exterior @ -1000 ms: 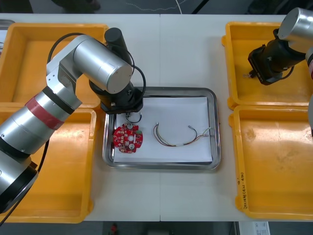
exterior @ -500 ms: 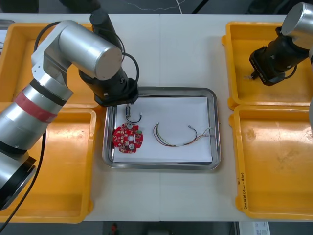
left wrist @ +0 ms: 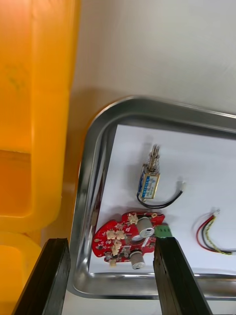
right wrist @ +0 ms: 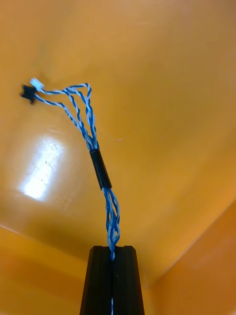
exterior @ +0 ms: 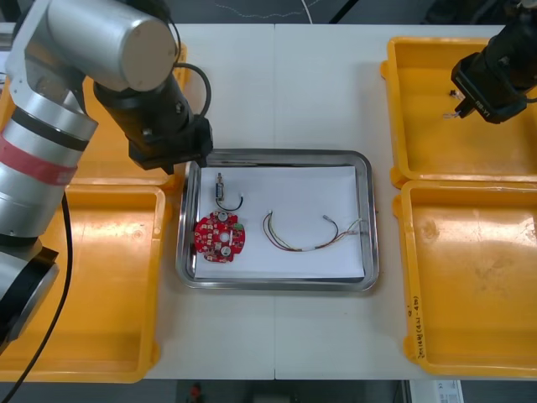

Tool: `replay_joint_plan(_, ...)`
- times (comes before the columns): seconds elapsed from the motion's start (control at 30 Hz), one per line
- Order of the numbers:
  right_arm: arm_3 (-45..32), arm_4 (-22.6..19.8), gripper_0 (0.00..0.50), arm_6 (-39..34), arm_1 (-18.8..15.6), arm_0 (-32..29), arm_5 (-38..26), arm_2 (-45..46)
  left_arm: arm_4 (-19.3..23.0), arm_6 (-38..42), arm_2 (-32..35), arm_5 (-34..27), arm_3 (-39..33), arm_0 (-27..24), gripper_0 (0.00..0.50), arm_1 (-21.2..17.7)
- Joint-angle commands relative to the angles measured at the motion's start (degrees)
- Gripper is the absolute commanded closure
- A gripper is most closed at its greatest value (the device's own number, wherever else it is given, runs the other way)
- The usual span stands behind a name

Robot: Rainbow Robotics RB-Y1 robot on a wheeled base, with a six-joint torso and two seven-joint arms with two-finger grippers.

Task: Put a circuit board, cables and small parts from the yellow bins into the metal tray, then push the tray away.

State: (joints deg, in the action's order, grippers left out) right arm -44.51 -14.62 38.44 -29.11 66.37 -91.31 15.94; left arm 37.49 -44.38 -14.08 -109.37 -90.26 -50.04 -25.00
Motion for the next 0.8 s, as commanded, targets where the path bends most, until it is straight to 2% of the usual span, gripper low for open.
replay_joint_plan(0.03,-6.91,0.9,0.5,1.55,-3.24,-0.9,-3.26,0.41,1.36,-5.54,4.5,-0.63,-1.85,-4.27,0.0,-4.09)
replay_joint_plan(0.17,-11.65,0.38,0.5,2.78,-3.41,-2.92,-5.37,0.32,3.47,-5.8,6.17,-0.63,0.43,-5.59,0.0,-5.76)
replay_joint_plan(0.27,-16.22,0.9,0.5,6.56,-3.59,-4.41,-8.8,0.32,4.79,-6.42,7.48,-0.63,4.91,-7.88,0.0,-6.73)
replay_joint_plan(0.5,-25.45,0.82,0.5,14.82,-4.55,-5.91,-18.55,0.32,4.35,-7.21,7.48,-0.63,14.93,-12.53,0.0,-7.52)
replay_joint_plan(0.77,-37.76,-1.29,0.5,25.37,-5.52,-8.63,-18.69,-0.38,4.17,-7.74,7.48,-0.63,24.51,-16.75,0.0,-7.52)
replay_joint_plan(0.8,-39.87,-2.61,0.5,27.04,-5.7,-9.51,-18.69,-0.65,4.35,-7.82,7.48,-0.63,26.01,-17.46,0.0,-7.52)
